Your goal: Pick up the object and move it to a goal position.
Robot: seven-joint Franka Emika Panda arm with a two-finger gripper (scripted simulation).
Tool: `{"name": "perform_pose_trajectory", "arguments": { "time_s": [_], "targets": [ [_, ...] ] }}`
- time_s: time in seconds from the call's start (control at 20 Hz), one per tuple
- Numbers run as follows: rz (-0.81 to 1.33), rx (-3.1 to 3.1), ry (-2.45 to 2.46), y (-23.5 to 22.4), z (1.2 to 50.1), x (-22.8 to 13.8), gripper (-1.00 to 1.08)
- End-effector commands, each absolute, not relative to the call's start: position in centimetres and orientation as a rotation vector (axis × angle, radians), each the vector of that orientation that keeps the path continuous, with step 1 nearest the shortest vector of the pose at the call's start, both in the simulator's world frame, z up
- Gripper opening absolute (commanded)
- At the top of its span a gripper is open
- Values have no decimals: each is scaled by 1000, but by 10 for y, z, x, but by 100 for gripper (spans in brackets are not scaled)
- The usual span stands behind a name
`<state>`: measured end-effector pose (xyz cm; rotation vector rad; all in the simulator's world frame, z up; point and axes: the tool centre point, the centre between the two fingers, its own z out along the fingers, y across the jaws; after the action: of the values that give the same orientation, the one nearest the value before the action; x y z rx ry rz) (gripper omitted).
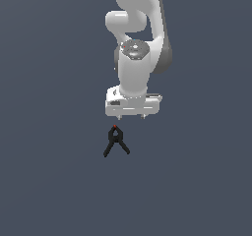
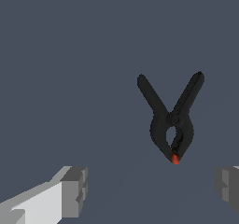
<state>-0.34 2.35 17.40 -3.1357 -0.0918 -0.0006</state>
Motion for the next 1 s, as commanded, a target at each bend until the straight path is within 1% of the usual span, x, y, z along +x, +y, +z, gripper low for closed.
{"name": "perform_pose_trajectory", "arguments": {
  "time_s": [0.0,0.45,0.7,0.95],
  "targets": [
    [-1,-3136,-92,23,174,-3,100],
    [6,-3107,-99,50,183,-9,100],
    [6,-3109,-98,48,181,-8,100],
    [4,-3111,-104,37,169,-3,100]
  ]
}}
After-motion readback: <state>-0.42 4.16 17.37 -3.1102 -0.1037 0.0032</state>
